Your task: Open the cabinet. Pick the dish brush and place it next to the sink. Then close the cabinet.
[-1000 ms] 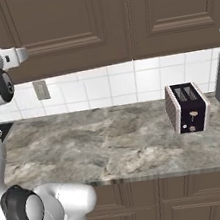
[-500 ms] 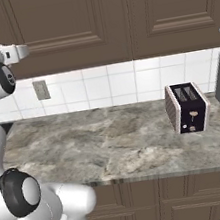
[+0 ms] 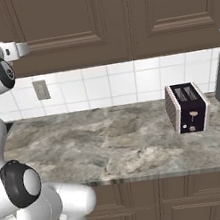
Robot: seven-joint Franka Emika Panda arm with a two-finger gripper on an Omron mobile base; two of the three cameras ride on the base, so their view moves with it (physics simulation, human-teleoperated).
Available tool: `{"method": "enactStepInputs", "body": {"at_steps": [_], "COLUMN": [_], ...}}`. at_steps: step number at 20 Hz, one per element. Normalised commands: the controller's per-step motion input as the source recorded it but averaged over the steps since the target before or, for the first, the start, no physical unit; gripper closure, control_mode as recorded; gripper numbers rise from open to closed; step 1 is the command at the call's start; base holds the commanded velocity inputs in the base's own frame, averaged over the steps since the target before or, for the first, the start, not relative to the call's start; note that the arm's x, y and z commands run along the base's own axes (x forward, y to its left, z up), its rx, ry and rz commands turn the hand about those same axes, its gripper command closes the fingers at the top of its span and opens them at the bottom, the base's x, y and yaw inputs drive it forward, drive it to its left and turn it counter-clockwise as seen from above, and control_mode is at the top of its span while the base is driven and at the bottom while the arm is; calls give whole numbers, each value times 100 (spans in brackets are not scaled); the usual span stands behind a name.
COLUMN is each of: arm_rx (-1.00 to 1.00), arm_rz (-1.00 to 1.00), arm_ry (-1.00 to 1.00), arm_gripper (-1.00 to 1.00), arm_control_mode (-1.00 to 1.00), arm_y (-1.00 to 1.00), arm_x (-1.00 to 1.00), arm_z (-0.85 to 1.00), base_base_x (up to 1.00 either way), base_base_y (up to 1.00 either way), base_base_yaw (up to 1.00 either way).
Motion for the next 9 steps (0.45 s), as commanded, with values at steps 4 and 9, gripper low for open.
{"method": "enactStepInputs", "body": {"at_steps": [4,9], "arm_rx": [0,0], "arm_rz": [6,6], "arm_ry": [0,0], "arm_gripper": [-100,-100], "arm_control_mode": [-100,-100], "arm_y": [-9,-14], "arm_x": [50,54], "arm_z": [-1,-9], "base_base_x": [0,0], "base_base_y": [0,0], "base_base_yaw": [0,0]}}
